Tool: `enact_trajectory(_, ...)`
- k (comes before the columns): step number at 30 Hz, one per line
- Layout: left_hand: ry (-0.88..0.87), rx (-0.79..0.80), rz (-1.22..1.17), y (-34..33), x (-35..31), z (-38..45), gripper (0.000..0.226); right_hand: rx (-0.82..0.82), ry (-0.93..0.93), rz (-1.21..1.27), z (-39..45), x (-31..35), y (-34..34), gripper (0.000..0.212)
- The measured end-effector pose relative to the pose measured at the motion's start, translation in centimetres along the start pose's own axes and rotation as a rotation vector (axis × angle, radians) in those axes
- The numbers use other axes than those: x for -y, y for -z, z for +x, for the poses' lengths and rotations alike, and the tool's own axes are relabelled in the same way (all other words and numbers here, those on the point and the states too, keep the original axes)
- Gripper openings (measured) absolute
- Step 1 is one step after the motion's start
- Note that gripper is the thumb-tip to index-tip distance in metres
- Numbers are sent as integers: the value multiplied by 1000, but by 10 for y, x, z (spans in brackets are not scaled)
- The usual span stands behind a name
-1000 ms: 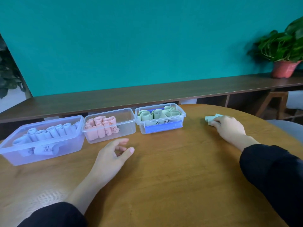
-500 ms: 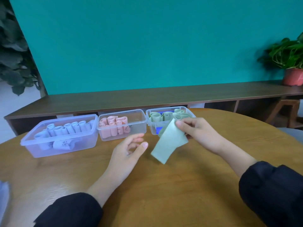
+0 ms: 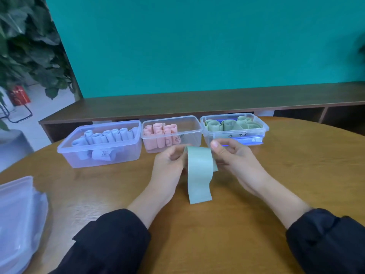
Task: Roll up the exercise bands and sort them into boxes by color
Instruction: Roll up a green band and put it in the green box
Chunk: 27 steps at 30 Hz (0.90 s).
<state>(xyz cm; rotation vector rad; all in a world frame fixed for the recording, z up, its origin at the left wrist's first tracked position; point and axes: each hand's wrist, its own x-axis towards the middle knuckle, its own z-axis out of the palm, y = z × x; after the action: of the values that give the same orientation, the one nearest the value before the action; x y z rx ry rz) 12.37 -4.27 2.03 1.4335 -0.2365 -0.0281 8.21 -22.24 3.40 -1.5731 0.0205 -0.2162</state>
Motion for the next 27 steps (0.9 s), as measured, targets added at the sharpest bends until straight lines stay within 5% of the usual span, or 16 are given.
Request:
enact_trajectory(7,-80,-82,84,9,-1,2,18,267,-130,-73,-10,0,-11,51)
enact_trajectory(20,-182,-101,131,13,-9,3,17,184,-106,74,-8,4,-9,58)
enact_trajectory(27,-208,-40,265,13,-9,1,21,175,-37,61,-11,3,-16,37)
